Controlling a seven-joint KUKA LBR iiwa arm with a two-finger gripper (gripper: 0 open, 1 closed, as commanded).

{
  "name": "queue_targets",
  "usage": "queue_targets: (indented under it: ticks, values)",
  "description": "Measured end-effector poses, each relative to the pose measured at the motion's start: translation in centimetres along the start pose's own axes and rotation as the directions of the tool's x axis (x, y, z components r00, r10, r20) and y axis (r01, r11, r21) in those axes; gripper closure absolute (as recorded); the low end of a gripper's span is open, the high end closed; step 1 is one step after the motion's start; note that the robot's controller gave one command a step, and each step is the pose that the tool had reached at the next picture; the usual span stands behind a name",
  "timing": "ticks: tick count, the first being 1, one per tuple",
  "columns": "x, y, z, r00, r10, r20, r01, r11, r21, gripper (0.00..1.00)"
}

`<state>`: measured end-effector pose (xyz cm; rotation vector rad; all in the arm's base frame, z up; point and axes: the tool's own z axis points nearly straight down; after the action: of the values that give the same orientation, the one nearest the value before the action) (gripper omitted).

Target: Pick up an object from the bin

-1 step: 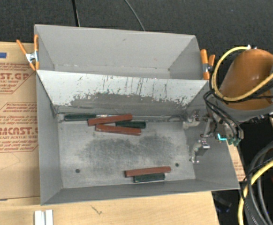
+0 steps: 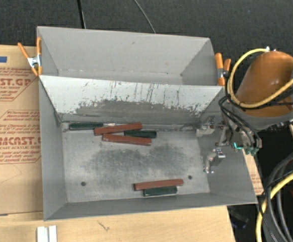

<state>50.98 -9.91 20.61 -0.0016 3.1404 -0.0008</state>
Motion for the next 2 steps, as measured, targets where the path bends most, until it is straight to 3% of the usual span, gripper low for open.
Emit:
queue_targets:
  ticks: [1,2]
  values:
    - [0.0,1.8,4.4,0.998,-0.055,0.006,0.055,0.998,0.002,0.00]
    - [1.6,3.8,13.2,0.993,-0.118,0.015,0.118,0.993,0.002,1.00]
